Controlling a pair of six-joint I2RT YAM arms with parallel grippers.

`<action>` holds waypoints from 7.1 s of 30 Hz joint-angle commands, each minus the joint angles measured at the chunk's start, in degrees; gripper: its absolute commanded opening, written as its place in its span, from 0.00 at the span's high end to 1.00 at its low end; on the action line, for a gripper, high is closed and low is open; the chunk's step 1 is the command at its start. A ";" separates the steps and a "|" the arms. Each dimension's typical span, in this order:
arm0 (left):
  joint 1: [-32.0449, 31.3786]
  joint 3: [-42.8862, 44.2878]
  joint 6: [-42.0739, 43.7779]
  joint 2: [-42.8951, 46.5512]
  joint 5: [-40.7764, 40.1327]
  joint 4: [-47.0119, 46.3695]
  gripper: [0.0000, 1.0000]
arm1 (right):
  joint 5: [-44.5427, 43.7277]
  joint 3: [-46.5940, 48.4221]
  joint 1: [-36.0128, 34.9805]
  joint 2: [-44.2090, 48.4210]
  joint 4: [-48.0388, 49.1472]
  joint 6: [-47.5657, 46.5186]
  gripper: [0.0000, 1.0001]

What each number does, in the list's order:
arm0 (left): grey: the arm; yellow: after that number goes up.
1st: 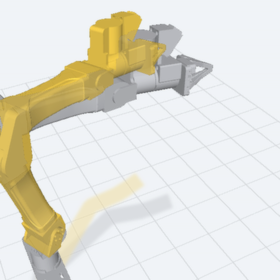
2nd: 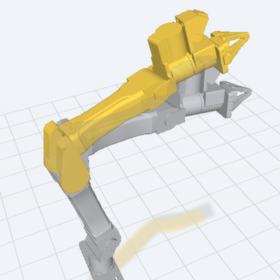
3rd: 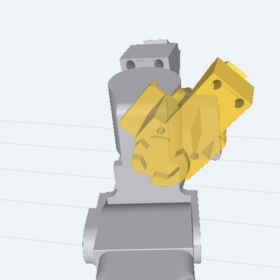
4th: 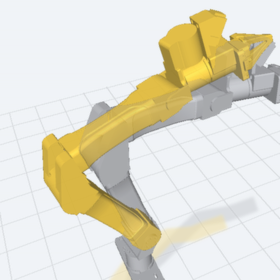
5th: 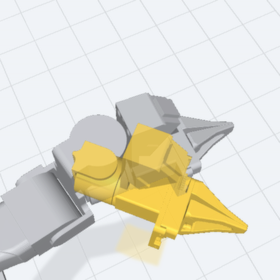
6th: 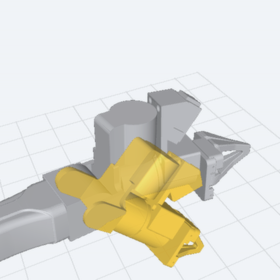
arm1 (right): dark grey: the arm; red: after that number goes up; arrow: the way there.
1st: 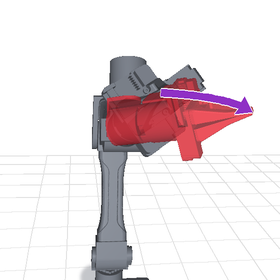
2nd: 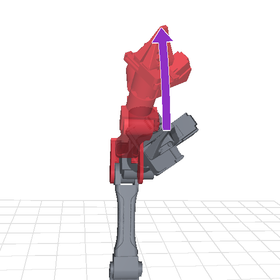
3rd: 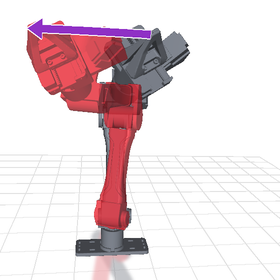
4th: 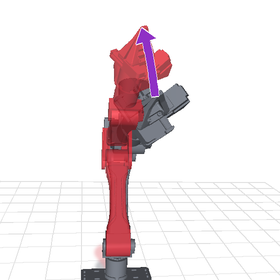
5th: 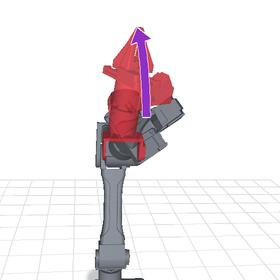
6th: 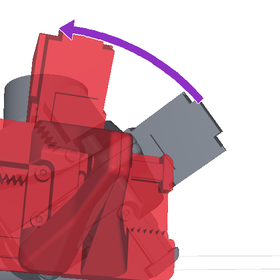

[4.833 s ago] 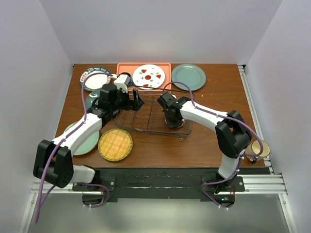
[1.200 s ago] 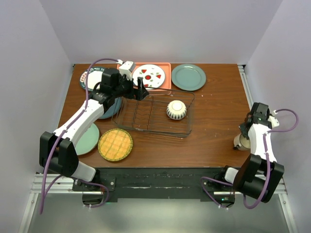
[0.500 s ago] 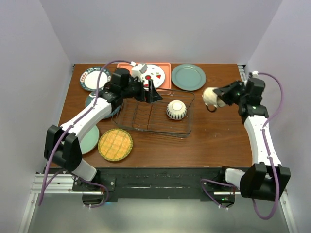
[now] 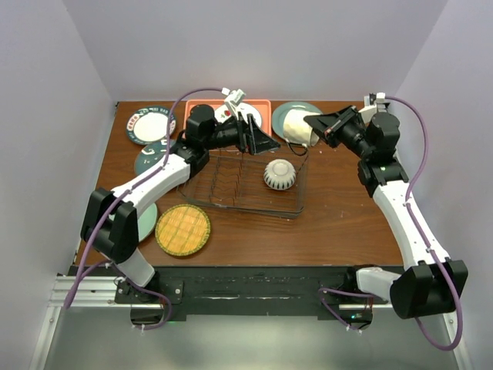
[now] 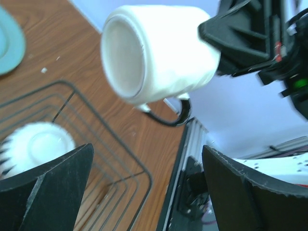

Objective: Load the mixed dishes into the dish rack

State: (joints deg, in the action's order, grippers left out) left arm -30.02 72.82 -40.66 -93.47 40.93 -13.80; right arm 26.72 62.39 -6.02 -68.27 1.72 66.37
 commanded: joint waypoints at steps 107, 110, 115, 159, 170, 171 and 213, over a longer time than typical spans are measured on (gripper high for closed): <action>-18.32 4.62 62.55 -9.62 -32.05 35.60 1.00 | -23.91 5.37 -1.98 -4.06 -31.60 -9.42 0.26; -18.23 4.53 63.34 -9.97 -30.82 36.47 1.00 | -23.12 5.02 -1.98 -4.33 -31.25 -9.15 0.26; -18.32 4.70 64.04 -11.29 -28.10 37.79 1.00 | -22.68 4.85 -1.71 -4.50 -31.07 -9.06 0.26; 4.50 1.37 34.97 10.40 -51.74 35.07 0.00 | -26.35 12.05 -5.66 -16.45 -37.65 -27.34 0.32; 26.67 -4.17 13.87 13.75 -42.61 38.32 0.00 | -26.63 8.27 -8.74 -19.53 -39.50 -33.05 0.39; 28.94 -4.78 12.99 14.02 -42.08 38.93 0.00 | -27.94 8.36 -8.74 -19.71 -40.99 -33.93 0.42; 44.61 -16.55 4.63 3.04 -44.02 25.60 0.06 | -39.82 17.76 -7.34 -15.23 -44.69 -39.65 0.32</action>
State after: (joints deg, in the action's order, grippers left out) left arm 12.01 58.87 -35.35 -88.42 -8.23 21.26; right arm -12.51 77.32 -13.43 -86.00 -42.89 25.98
